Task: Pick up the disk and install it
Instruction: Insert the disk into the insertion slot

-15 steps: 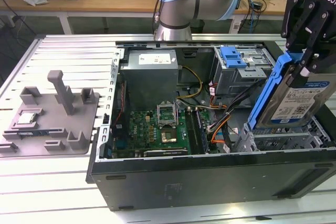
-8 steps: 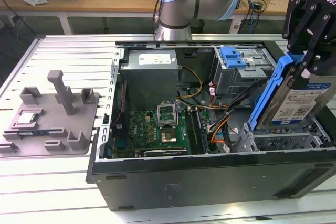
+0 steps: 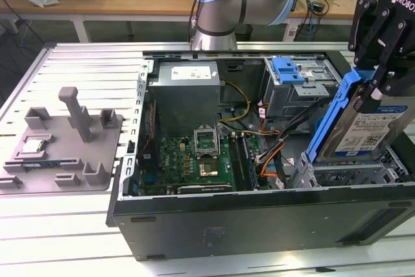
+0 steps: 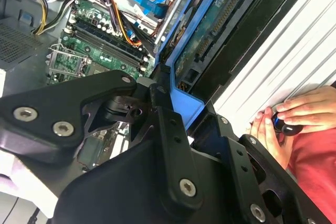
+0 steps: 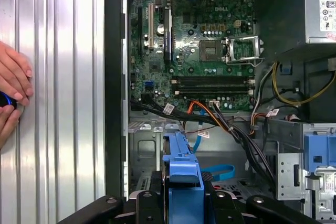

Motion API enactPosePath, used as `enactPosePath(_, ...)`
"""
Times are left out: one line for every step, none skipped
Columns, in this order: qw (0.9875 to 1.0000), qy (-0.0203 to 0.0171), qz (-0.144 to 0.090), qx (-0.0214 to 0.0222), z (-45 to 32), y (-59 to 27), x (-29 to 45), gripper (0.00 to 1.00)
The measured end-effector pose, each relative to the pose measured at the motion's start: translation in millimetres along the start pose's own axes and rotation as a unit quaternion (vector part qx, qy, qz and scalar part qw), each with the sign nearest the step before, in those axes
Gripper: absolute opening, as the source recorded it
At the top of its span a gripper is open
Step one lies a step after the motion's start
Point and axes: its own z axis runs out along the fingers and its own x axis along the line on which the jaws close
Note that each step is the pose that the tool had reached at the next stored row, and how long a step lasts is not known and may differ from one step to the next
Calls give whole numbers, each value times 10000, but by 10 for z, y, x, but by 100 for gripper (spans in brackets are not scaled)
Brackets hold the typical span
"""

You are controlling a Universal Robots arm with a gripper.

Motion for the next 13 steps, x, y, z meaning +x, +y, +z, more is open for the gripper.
enactPosePath(10000, 0, 3, 0, 6, 0, 1, 37)
enactPosePath(10000, 0, 7, 0, 13, 0, 1, 37)
enactPosePath(10000, 0, 8, 0, 18, -1, 1, 37)
enactPosePath(10000, 0, 9, 0, 22, 0, 1, 37)
enactPosePath(10000, 0, 11, 0, 30, -1, 1, 37)
enactPosePath(10000, -1, 12, 0, 40, -1, 0, 37)
enactPosePath(10000, -1, 13, 0, 45, -1, 0, 37)
enactPosePath(10000, -1, 14, 0, 49, -1, 0, 37)
enactPosePath(10000, -1, 16, 0, 60, -2, 1, 37)
enactPosePath(10000, 0, 18, 0, 71, -2, 0, 37)
enactPosePath(10000, -2, 19, 0, 78, -2, 0, 37)
enactPosePath(10000, -1, 20, 0, 82, -2, 0, 37)
enactPosePath(10000, 0, 22, 0, 89, -2, 0, 37)
